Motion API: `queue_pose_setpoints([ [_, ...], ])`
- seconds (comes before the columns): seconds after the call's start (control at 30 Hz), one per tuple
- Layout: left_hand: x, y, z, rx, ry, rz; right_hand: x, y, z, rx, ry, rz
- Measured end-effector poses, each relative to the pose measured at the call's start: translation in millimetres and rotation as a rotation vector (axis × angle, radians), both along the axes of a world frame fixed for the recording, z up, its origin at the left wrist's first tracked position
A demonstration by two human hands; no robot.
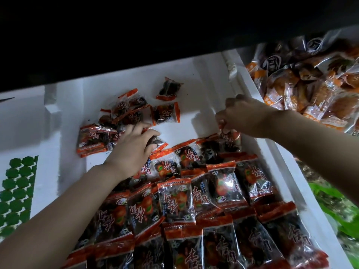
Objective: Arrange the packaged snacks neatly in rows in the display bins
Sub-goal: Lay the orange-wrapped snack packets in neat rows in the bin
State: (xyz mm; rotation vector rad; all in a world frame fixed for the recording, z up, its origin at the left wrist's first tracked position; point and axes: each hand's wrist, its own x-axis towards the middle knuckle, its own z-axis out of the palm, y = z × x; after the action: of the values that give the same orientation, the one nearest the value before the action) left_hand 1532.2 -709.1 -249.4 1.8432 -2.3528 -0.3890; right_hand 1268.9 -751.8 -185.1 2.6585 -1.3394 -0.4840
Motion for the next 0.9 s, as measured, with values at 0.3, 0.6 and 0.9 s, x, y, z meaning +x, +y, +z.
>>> queue_pose_setpoints([
  [0.3,-2,9,-1,0.035,0.047,0.001,6,8,-28,-0.015,0.128,-0.055],
  [0.6,13,17,12,-0.103,0.159,0.064,30,25,-21,0.041,-0.348,-0.136],
  [0.9,60,23,16,-0.056,-0.087,0.402,138,24,-45,0.272,-0.62,-0.19],
])
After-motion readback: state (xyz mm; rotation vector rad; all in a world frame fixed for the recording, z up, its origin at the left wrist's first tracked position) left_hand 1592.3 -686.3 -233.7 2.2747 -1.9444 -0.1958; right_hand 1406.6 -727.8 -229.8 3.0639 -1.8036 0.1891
